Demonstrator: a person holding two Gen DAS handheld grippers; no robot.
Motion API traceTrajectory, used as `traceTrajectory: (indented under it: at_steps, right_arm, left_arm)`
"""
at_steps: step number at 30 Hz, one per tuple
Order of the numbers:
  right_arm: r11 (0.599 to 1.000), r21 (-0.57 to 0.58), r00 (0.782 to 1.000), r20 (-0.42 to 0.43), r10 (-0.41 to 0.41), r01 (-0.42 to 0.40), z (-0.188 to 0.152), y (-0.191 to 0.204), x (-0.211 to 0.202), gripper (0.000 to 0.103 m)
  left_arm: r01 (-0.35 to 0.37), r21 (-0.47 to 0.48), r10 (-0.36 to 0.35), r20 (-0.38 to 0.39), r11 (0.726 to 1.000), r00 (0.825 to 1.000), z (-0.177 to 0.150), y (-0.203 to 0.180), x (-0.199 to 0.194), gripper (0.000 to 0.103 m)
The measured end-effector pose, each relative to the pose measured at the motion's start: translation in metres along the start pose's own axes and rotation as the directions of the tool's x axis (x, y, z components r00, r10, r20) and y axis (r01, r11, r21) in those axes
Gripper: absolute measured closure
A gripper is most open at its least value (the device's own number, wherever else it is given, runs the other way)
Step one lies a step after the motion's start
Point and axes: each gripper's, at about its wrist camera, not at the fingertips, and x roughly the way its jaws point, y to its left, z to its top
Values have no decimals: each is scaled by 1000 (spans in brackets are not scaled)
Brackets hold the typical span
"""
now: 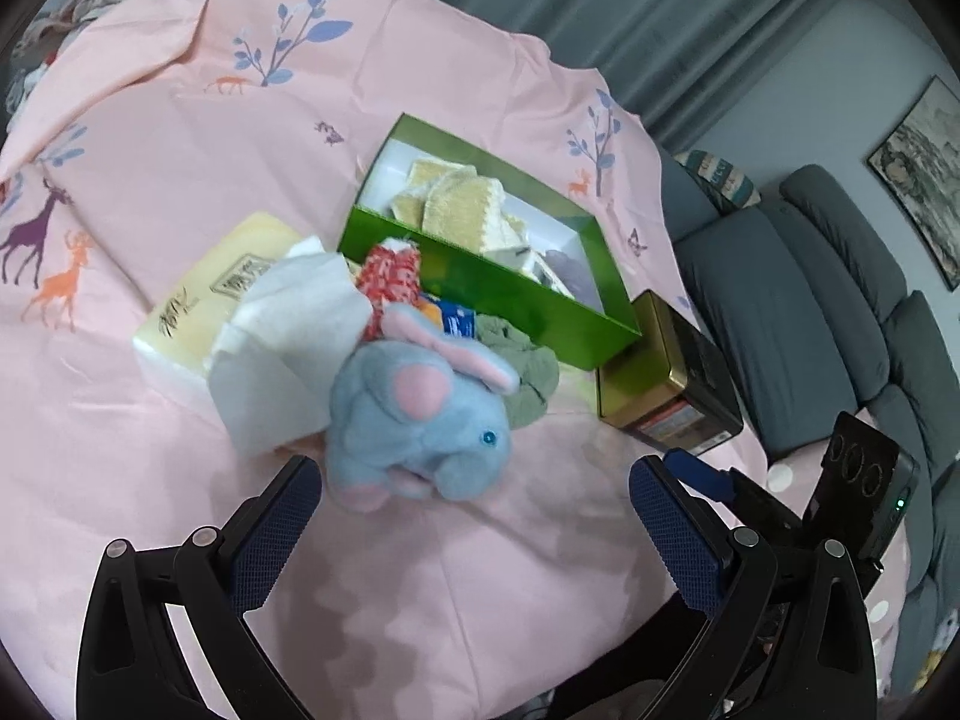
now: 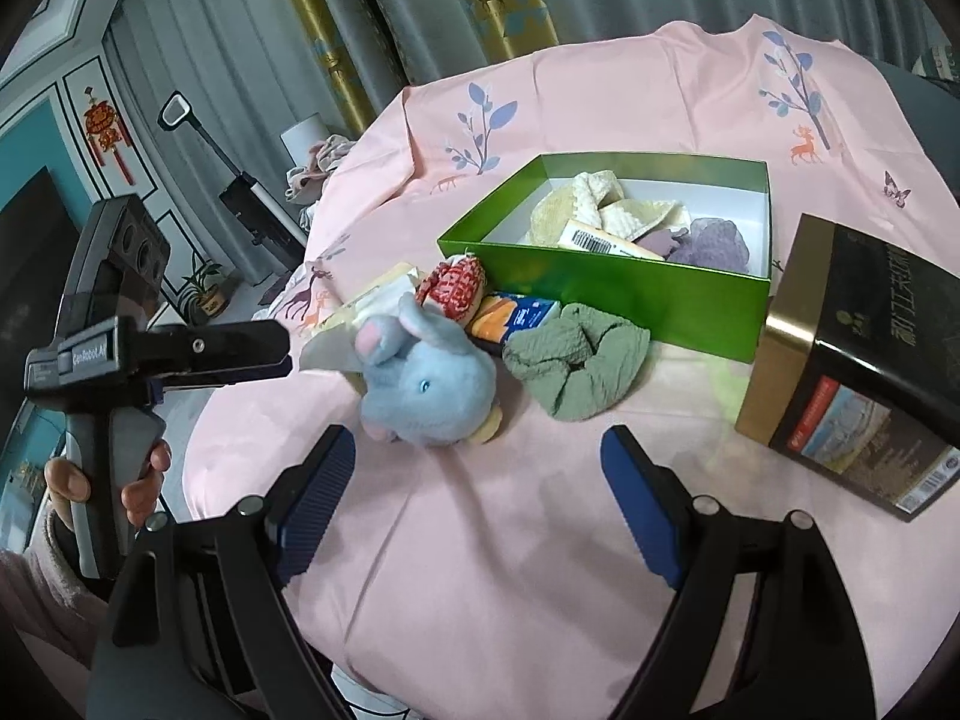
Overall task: Organize soft objects
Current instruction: 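Move the open left tool toward the blue plush bunny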
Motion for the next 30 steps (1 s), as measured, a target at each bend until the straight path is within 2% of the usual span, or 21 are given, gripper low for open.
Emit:
traceTrajectory:
  at_steps: [4, 18, 22, 30]
  right_arm:
    - [1000, 16, 1000, -1, 3, -3, -3, 0, 1, 19]
    - [1000, 31, 1000, -25, 1, 0, -6, -3, 9, 19]
    - [999, 39, 999, -31, 12, -11, -4, -4, 17, 19]
    - [998, 29, 997, -60, 54, -52, 4, -8, 40, 19]
  left_arm:
    - [6, 7, -6, -20, 1000, 1000, -5, -1, 5, 1]
    - [15, -16, -16, -21, 1000, 1000, -1, 3, 13, 1]
    - [3, -55, -4, -24, 998, 1000, 2, 13, 14, 1]
    - [-38, -106, 40, 20, 994, 999, 0, 35, 2, 1]
